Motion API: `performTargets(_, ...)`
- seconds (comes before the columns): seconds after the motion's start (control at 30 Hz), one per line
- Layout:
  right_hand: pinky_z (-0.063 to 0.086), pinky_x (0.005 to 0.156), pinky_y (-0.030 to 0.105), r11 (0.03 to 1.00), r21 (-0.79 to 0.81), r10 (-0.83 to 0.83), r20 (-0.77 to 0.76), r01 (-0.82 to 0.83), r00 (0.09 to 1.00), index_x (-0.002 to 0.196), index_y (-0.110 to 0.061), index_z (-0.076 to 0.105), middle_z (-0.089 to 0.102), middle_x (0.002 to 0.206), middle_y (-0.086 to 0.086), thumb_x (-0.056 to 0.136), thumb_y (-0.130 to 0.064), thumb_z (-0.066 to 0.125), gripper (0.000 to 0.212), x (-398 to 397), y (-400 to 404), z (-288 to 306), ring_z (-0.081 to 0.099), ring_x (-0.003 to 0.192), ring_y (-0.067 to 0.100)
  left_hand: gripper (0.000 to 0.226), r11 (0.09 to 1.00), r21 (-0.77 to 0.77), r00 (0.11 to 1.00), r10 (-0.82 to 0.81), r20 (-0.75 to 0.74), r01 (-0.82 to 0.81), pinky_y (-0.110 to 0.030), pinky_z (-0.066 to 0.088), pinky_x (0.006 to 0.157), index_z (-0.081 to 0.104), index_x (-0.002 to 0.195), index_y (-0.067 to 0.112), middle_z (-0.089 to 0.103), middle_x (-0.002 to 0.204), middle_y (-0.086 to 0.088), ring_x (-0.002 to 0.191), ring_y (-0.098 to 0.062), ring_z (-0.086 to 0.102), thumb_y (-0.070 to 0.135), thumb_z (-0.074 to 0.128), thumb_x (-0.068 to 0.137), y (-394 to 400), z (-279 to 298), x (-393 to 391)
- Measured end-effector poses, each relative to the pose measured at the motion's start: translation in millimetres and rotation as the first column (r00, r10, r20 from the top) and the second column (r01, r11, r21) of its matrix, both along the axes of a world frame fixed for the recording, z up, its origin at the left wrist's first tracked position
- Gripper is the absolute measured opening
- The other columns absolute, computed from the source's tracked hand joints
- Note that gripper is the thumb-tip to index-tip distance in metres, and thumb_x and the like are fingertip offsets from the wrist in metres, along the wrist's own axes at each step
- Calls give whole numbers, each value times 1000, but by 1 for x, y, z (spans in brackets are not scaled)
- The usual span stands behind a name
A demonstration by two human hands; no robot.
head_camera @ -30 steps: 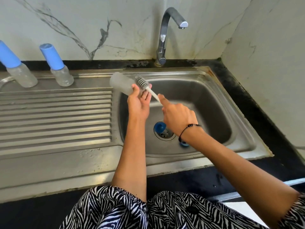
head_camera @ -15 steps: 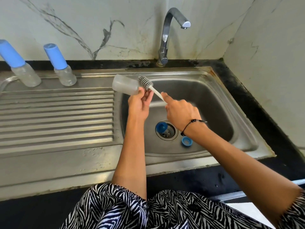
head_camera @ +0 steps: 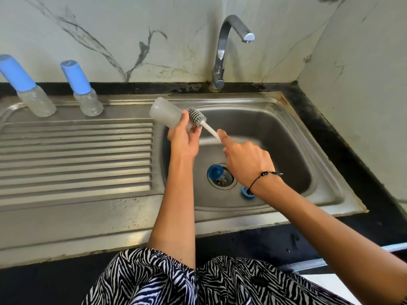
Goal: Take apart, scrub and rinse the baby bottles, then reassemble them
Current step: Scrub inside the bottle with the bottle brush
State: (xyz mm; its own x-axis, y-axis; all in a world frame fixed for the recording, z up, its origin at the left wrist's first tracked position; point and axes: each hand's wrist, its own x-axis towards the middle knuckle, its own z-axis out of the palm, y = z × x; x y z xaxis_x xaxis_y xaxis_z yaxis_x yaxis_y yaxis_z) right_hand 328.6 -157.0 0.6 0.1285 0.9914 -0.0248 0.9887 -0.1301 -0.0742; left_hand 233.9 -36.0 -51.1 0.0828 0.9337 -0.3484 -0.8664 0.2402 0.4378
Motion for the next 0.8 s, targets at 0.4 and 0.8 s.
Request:
performTargets(0.4, 37, 61, 36, 999, 10, -45, -77, 46, 996, 145, -30, 21, 55, 86, 10, 100, -19, 30, 47, -2, 25, 11, 46, 71, 27, 54, 984, 74, 981, -171, 95, 165, -41, 45, 96, 36, 142, 2, 48, 137, -23, 128, -35, 47, 36, 40, 99, -7, -4, 3)
performTargets(0.8, 35, 58, 35, 1000, 20, -17, -67, 18, 998, 143, -30, 21, 51, 77, 6, 98, -16, 32, 48, -9, 15, -2, 49, 69, 30, 62, 988, 10, 985, -154, 76, 154, -38, 46, 91, 38, 139, 1, 59, 118, -21, 103, -27, 62, 44, 47, 95, -8, -2, 4)
